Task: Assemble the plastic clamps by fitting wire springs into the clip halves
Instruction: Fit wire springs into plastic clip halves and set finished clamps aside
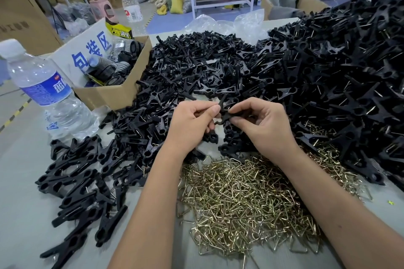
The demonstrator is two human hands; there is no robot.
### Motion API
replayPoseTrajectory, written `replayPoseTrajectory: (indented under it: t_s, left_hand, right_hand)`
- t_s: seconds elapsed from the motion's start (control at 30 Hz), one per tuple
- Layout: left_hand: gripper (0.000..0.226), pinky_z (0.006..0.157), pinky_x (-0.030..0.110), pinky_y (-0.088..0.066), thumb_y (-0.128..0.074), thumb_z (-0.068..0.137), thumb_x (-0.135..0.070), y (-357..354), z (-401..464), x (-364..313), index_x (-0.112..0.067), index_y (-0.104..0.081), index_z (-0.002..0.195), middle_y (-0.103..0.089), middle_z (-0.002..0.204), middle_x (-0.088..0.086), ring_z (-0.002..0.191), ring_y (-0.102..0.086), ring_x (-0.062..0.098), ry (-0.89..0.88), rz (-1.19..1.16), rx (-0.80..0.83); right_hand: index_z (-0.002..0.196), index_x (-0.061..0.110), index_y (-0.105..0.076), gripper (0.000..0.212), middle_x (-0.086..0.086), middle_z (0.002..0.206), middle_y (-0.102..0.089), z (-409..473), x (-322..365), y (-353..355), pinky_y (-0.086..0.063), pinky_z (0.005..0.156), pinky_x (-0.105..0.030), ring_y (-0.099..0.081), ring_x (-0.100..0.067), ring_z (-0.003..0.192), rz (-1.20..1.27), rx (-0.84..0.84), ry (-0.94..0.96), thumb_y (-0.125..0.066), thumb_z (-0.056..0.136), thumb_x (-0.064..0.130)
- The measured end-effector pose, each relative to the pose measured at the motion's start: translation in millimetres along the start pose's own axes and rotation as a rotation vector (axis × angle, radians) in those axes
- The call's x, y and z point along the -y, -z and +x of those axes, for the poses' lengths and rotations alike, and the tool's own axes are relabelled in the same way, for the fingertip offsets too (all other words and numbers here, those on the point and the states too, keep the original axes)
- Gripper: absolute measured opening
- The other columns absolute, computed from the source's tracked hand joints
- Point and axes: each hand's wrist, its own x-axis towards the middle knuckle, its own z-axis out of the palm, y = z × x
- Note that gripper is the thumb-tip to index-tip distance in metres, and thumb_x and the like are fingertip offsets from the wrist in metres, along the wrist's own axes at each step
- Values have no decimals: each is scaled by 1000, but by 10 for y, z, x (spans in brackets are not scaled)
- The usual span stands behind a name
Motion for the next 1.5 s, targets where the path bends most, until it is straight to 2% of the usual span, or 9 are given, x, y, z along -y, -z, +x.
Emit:
replayPoseTrajectory:
  t_s: [0.1, 0.33, 0.67, 0.93, 1.13, 1.27, 1.5]
  left_hand:
    - [19, 53, 23, -50, -62, 102, -7, -5, 2, 6, -7, -80, 106, -72, 75, 6, 59, -60, 18, -8, -29, 38]
    - [9, 50, 22, -48, -69, 97, -6, 2, -6, -11, -5, -78, 94, -73, 72, 3, 56, -61, 16, -15, -44, 47]
    - [9, 51, 20, -50, -71, 96, -7, -1, -9, -10, -7, -78, 90, -71, 64, -6, 54, -60, 12, -31, -32, 19]
    - [11, 52, 21, -50, -71, 96, -6, 15, -20, -15, -8, -78, 87, -72, 69, -3, 55, -61, 13, -41, -43, 46]
    - [12, 55, 22, -51, -72, 94, -5, 5, -23, -20, -13, -79, 89, -72, 68, -6, 56, -62, 11, -58, 24, 50]
    - [10, 56, 23, -52, -74, 94, -8, -32, -23, -11, -14, -81, 90, -74, 71, 1, 56, -65, 11, -53, 69, 0]
    - [9, 56, 21, -52, -73, 94, -8, -34, -25, 1, -12, -81, 91, -75, 77, 13, 60, -66, 14, -29, -21, -28]
  right_hand:
    - [96, 15, -79, 18, 6, 93, -78, -11, 7, -16, -60, 85, -30, -74, -13, 92, -52, -5, 0, -81, 86, 1]
    - [101, 17, -67, 29, 1, 92, -74, -17, 5, -25, -63, 81, -41, -74, -17, 87, -47, -26, -35, -83, 83, 0]
    - [99, 19, -64, 31, 0, 93, -74, -13, 10, -22, -61, 82, -30, -73, -17, 89, -23, -28, -34, -83, 83, 0]
    - [98, 18, -64, 31, -1, 92, -74, -28, 48, -27, -61, 81, -28, -73, -15, 87, -21, -39, -52, -82, 83, -2]
    - [98, 15, -63, 30, 0, 90, -73, -40, 47, -40, -62, 79, -35, -72, -16, 84, -59, -63, -66, -82, 82, -3]
    - [97, 14, -63, 28, -1, 91, -73, -41, 50, -28, -62, 80, -40, -72, -18, 85, -62, -55, -51, -81, 83, -3]
    - [96, 11, -63, 25, -4, 92, -74, -40, 64, -13, -62, 83, -37, -73, -19, 87, -33, -52, -59, -79, 85, -4]
